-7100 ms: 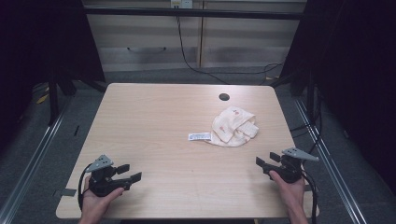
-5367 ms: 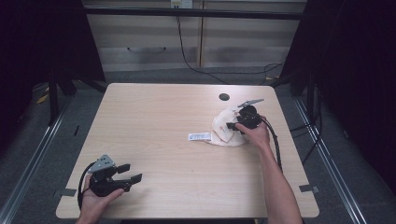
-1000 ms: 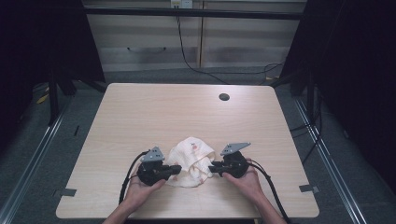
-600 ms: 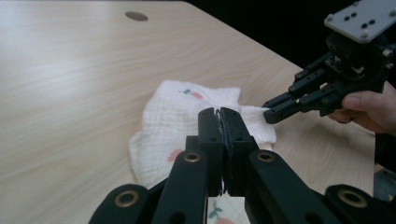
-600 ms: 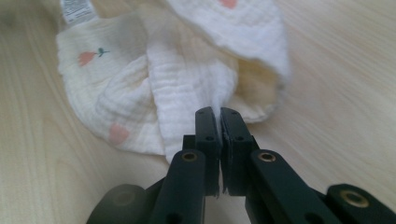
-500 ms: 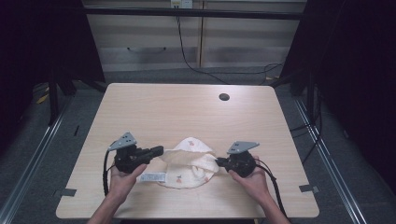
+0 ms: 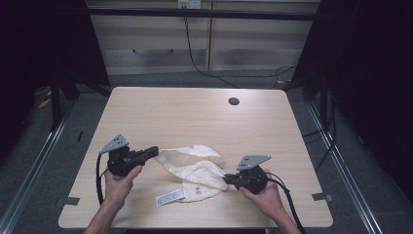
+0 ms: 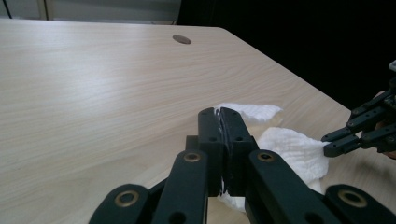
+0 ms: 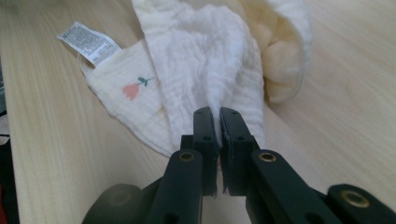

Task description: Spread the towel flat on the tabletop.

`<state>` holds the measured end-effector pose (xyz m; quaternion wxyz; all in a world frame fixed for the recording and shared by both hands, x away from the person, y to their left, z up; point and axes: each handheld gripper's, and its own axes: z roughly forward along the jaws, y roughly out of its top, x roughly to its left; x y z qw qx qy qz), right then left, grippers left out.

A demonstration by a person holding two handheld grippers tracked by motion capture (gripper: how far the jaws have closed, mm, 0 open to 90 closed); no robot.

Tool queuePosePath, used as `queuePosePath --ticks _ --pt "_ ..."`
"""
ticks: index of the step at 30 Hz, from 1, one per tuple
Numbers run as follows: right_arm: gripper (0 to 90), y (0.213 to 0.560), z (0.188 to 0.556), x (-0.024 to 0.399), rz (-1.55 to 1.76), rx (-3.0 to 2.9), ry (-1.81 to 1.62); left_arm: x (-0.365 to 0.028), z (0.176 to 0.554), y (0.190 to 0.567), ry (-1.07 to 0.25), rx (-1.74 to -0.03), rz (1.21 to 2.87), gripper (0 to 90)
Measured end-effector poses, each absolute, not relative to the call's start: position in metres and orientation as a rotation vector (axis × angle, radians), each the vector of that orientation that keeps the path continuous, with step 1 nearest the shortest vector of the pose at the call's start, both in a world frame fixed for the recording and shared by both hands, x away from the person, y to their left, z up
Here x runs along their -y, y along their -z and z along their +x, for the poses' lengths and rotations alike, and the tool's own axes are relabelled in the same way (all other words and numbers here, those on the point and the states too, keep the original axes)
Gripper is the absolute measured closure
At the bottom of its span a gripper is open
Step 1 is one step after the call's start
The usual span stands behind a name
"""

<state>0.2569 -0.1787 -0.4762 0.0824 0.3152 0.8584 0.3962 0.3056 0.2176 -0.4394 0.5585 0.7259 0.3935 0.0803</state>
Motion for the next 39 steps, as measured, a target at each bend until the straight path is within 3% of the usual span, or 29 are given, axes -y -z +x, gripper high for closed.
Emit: queuePosePath --ticks 12,20,34,37,39 --pt "70.9 0.485 0.255 0.166 0.852 -2.679 -1.301 -0.234 0.313 0.450 -0.197 -0.998 1.709 88.2" --pt "65.2 0.471 0.289 0.179 0.993 -2.495 -1.340 -0.231 0.315 0.453 -0.192 -0.998 1.721 88.1" --pt "60.6 0.492 0.322 0.169 1.036 -2.522 -1.327 -0.225 0.308 0.431 -0.199 -0.918 1.711 88.5" --pt "63.3 0.496 0.325 0.170 1.049 -2.535 -1.340 -0.225 0.309 0.429 -0.199 -0.918 1.707 88.5" --pt "70.5 0.499 0.327 0.169 1.059 -2.546 -1.342 -0.226 0.310 0.429 -0.201 -0.919 1.707 88.5"
